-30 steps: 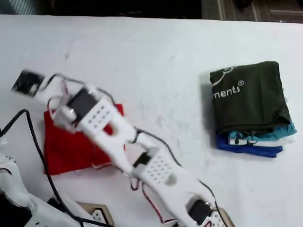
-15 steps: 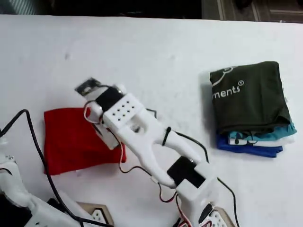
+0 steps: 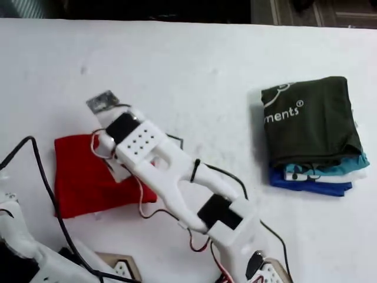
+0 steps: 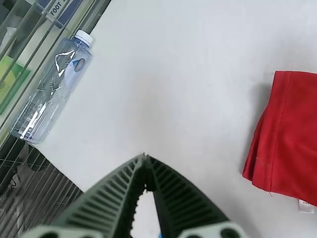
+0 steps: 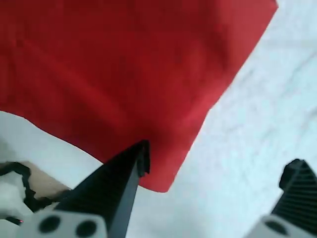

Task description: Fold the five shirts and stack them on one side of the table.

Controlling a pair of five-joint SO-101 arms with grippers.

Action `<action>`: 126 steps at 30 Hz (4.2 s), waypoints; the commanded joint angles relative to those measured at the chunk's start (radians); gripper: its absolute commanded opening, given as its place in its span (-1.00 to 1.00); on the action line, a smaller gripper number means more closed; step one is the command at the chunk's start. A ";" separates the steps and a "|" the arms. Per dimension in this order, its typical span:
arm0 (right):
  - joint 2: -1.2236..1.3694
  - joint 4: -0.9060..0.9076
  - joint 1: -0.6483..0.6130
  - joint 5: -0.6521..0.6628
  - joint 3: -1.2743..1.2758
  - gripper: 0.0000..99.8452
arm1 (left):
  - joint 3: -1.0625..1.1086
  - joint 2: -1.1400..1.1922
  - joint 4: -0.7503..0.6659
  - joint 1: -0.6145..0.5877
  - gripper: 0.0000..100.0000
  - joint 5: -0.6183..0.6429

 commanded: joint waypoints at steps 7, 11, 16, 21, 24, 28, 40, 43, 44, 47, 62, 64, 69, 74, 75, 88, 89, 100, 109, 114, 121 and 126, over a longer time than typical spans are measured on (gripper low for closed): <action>0.186 -0.004 0.093 -0.012 0.015 -0.18 | -0.005 -0.010 -0.015 -0.005 -0.95 -0.003; 0.214 -0.002 0.139 -0.006 -0.014 -0.18 | -0.005 -0.010 -0.015 -0.005 -0.95 -0.003; 0.173 0.088 0.067 -0.006 -0.143 -0.18 | -0.005 -0.010 -0.015 -0.005 -0.95 -0.003; 0.104 0.088 0.028 -0.012 -0.152 -0.18 | -0.005 -0.010 -0.015 -0.005 -0.95 -0.003; 0.101 0.088 0.021 -0.014 -0.092 -0.18 | -0.005 -0.010 -0.015 -0.005 -0.95 -0.003; 0.140 0.070 0.021 -0.058 -0.023 -0.18 | -0.005 -0.010 -0.015 -0.005 -0.95 -0.003; 0.403 0.045 0.012 -0.074 -0.058 -0.58 | -0.005 -0.010 -0.015 -0.002 -0.95 -0.003; 0.424 0.053 0.012 -0.068 -0.091 -0.84 | -0.005 -0.010 -0.015 -0.002 -0.95 -0.003; 0.427 0.067 0.015 -0.060 -0.103 -0.92 | -0.005 -0.010 -0.015 -0.002 -0.95 -0.003; 0.415 0.088 0.022 -0.002 -0.107 -0.95 | -0.005 -0.010 -0.015 -0.002 -0.95 -0.003; -0.056 0.087 0.619 0.887 0.328 -0.96 | -0.008 -0.010 -0.081 -0.004 -0.95 -0.005; -0.054 0.084 0.720 1.102 0.253 -0.96 | -0.006 -0.010 -0.086 -0.002 -0.95 -0.005; -0.027 -0.059 0.814 1.390 0.058 -0.96 | -0.005 -0.010 -0.091 -0.001 -0.95 -0.005; 0.077 -0.097 0.808 1.425 -0.048 -0.92 | -0.005 -0.010 -0.135 -0.001 -0.95 -0.005; 0.079 -0.073 0.803 1.419 -0.069 -0.84 | -0.005 -0.010 -0.135 -0.001 -0.95 -0.005; -0.188 0.094 0.742 0.916 -0.002 -0.81 | -0.003 -0.004 -0.129 -0.002 -0.95 -0.003; -0.226 0.091 0.733 0.878 0.061 -0.97 | -0.003 -0.004 -0.129 -0.002 -0.95 -0.003; -0.331 -0.223 0.673 0.512 0.695 -0.96 | -0.003 -0.004 -0.127 -0.004 -0.95 -0.002; -0.337 -0.291 0.470 0.362 0.879 -0.96 | -0.003 -0.004 -0.127 -0.004 -0.95 -0.002; -0.378 -0.157 0.469 0.362 0.835 -0.96 | -0.003 -0.005 -0.127 -0.004 -0.95 -0.002; -0.581 0.073 0.466 0.356 0.658 -0.96 | -0.003 -0.007 -0.127 -0.004 -0.95 0.000; -0.713 0.085 0.463 0.347 0.624 -0.96 | -0.003 -0.004 -0.127 -0.001 -0.95 0.000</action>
